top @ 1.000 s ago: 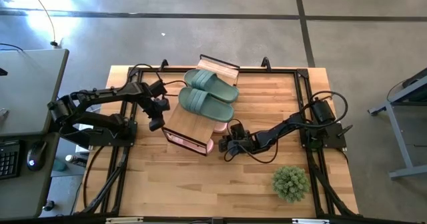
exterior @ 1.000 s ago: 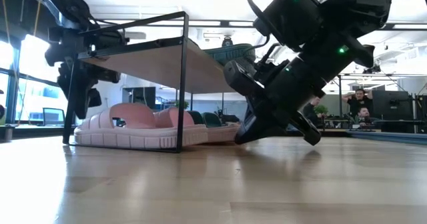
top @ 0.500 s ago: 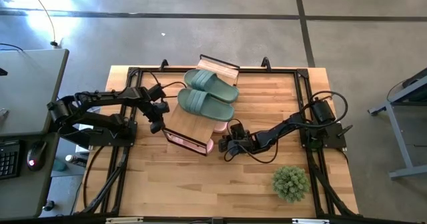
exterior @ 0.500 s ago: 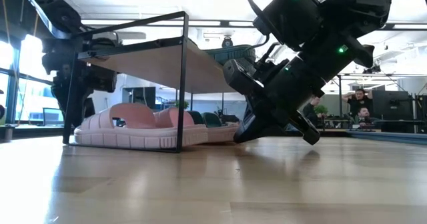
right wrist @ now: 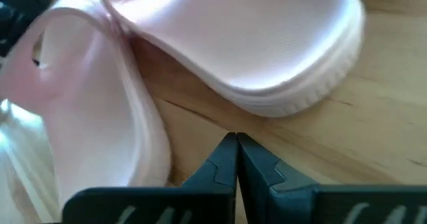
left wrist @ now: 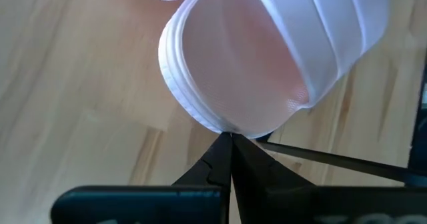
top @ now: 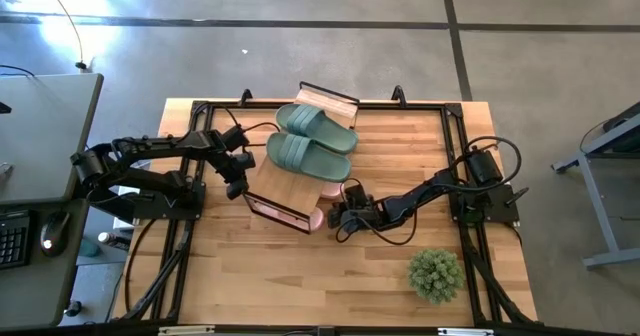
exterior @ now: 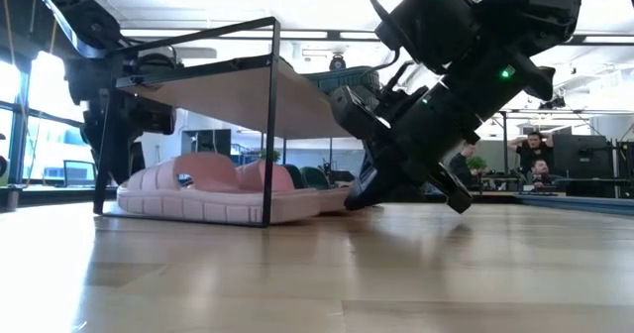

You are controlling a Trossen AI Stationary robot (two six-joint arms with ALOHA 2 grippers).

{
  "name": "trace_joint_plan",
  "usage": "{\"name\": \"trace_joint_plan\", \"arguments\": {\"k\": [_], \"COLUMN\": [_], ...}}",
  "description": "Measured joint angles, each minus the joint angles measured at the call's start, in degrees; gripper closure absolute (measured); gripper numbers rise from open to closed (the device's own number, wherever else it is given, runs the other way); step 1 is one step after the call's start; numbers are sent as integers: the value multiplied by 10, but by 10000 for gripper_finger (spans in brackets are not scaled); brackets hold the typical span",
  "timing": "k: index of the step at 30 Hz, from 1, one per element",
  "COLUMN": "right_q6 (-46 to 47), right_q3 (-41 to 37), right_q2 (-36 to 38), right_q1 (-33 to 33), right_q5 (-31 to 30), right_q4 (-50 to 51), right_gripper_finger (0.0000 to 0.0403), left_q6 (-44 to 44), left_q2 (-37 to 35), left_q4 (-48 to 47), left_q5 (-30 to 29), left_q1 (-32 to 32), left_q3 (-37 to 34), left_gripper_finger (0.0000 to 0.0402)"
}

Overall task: Pick and place slides into the shelf
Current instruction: Adjust the slides under the shelf

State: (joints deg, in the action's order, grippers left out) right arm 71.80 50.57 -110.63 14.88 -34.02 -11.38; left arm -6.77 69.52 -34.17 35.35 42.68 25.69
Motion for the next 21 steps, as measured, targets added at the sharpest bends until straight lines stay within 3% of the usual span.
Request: {"name": "trace_joint_plan", "arguments": {"k": [6,9,14,21], "right_q6": [42,59,109,133], "right_q3": [0,0,-2,-78], "right_q2": [7,28,44,41], "right_q1": [2,19,27,3], "right_q5": [-2,-45,-63,-85], "right_q4": [58,99,175,-16], "right_gripper_finger": [403,403,403,403], "left_q6": [-8,-9,-14,-18], "left_q2": [0,0,0,0], "left_q4": [-4,-4,-5,-3], "left_q5": [-1,-1,-1,-2], "left_q1": [1,0,0,0], "left_q3": [0,0,0,0], "left_gripper_finger": [402,402,401,402]}}
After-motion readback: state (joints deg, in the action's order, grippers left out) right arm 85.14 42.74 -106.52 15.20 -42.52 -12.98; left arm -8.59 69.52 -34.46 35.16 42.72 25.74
